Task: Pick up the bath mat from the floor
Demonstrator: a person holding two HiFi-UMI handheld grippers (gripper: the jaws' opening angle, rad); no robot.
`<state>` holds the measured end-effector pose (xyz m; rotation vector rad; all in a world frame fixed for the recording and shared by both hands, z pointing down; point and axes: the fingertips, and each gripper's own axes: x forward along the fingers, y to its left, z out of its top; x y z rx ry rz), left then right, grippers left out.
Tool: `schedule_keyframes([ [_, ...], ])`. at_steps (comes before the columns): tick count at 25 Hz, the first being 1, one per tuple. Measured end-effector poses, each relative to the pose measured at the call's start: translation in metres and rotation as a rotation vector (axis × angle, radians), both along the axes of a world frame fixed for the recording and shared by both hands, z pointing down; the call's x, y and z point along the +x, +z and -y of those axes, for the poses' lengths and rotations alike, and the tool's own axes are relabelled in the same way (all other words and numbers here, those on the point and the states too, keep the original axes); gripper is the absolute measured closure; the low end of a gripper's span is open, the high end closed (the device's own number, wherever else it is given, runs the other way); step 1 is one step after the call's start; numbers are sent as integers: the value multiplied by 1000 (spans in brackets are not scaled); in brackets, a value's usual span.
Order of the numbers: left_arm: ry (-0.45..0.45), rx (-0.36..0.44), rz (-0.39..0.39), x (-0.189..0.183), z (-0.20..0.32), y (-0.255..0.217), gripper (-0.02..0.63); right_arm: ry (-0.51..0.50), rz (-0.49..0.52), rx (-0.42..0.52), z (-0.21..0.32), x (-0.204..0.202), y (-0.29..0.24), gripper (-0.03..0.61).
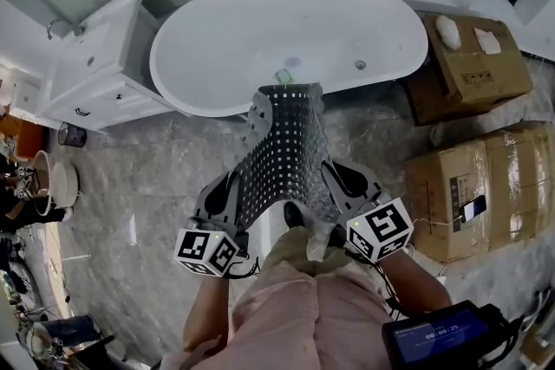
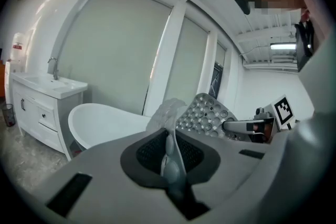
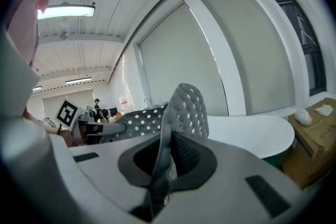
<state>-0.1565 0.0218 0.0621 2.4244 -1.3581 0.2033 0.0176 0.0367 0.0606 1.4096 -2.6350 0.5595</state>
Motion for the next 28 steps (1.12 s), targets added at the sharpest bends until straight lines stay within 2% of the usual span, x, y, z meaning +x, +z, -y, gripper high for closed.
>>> schedule_keyframes([
  [17,-148,61,-10,-27,7,-26,577,148,-28,32,2,89,-18,551],
  [22,-185,93,-13,-38,16,-36,577,194,-71,64,5,109,-23,551],
  [28,-208,141,34,-45,20,-52,578,218,-108,106,5,115,-37,551],
])
